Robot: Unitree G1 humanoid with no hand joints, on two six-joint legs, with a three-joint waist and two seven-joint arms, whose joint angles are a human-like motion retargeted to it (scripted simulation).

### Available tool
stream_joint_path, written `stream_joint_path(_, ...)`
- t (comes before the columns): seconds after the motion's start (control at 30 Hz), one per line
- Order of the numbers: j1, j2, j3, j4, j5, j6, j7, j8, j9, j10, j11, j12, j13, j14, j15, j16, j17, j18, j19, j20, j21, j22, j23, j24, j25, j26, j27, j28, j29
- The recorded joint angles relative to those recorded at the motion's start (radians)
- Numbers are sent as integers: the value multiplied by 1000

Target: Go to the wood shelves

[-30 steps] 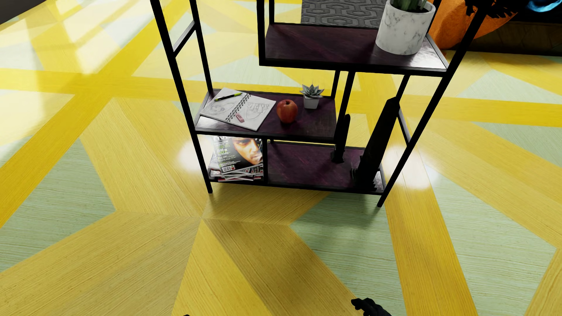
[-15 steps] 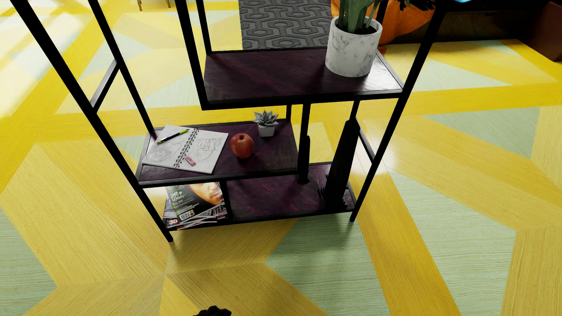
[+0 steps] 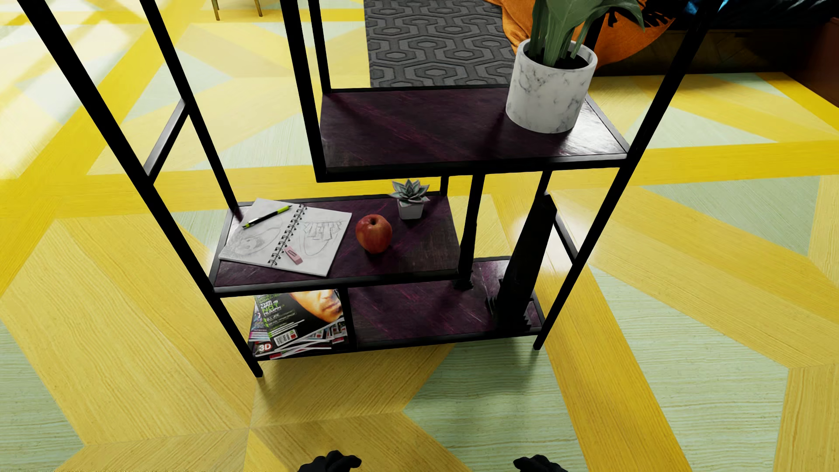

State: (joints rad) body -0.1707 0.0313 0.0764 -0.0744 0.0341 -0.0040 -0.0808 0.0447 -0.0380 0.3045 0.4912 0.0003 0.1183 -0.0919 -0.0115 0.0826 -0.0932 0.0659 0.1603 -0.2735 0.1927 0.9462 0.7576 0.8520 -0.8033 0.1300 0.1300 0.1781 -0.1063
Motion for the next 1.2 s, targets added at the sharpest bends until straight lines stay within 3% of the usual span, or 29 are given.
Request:
stream_joint_path(0.47,-21,-138,12,-63,-61,-37,0,-23,-3,45,261,75,-10,-44,45,13,-47,11,55,56,-18,17,56,12,-16,22,10,-4,27)
stream_joint_path(0.6,-34,-187,5,-68,-95,-49,13,-59,4,55,339,55,6,-51,-40,15,-45,2,79,58,-36,13,18,19,-9,-6,2,0,15)
stream_joint_path(0.8,-26,-183,-10,-60,-173,-56,-7,-182,5,21,89,-2,12,-34,-226,11,-27,-11,-60,51,-29,-7,9,24,-11,-24,10,5,16)
stream_joint_path(1.0,-33,-266,-21,-56,-95,-50,-32,22,19,16,18,-26,10,-25,-224,0,-34,-32,-27,34,-43,-15,-4,18,-17,-30,13,5,11)
stream_joint_path(1.13,-19,-190,-19,-33,-79,-43,-58,-35,16,-4,-118,-6,9,-13,-208,3,-24,-52,-106,37,-41,-7,14,7,-17,-19,13,13,12)
stream_joint_path(1.2,-13,-163,-18,-8,-54,-33,-53,-29,14,-7,-172,25,-10,-14,-187,1,-18,-65,-116,53,-27,-5,37,0,-29,-5,18,45,22)
